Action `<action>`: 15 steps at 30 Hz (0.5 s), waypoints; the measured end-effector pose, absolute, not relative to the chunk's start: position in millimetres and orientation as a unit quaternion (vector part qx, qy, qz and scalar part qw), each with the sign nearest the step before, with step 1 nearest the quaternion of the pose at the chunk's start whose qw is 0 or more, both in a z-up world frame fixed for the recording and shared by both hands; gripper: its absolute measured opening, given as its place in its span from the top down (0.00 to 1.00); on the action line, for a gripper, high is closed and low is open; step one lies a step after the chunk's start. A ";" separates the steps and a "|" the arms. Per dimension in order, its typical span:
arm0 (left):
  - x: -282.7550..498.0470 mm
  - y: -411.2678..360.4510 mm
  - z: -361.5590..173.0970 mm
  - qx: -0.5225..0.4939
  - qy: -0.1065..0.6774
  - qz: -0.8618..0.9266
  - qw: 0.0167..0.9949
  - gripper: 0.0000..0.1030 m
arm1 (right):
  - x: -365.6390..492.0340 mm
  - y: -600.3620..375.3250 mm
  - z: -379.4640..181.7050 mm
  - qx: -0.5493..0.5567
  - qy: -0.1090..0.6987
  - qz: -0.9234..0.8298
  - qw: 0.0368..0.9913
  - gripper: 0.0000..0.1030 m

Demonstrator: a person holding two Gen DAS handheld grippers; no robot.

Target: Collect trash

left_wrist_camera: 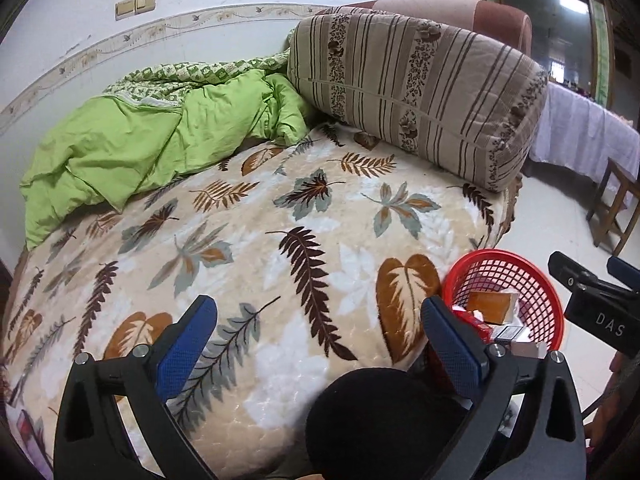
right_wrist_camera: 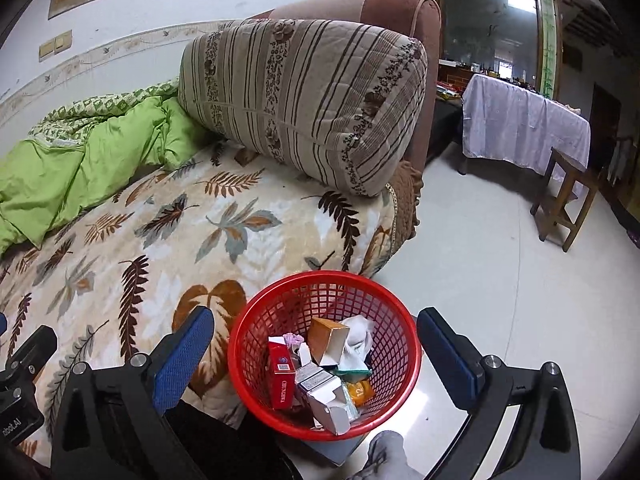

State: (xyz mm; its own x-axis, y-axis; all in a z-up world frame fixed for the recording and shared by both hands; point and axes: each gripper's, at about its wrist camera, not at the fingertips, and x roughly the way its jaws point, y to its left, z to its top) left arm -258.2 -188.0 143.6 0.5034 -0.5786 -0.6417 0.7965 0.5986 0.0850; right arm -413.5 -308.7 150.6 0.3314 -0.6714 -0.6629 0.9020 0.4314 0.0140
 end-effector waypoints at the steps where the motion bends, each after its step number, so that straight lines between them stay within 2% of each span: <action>1: -259.2 -188.7 143.3 0.193 0.286 -0.404 0.847 0.02 | -413.9 -308.1 150.4 0.196 0.297 -0.496 0.792 0.01; 15: -259.6 -189.3 139.7 0.203 0.286 -0.394 0.849 0.02 | -409.0 -317.0 143.2 0.200 0.309 -0.489 0.791 0.01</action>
State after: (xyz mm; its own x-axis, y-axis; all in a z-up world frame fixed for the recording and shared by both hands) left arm -259.6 -189.3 139.7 0.5249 -0.5537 -0.6465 0.7860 0.6068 0.1185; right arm -409.0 -317.0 143.2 0.3316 -0.6497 -0.6841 0.8970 0.4417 0.0154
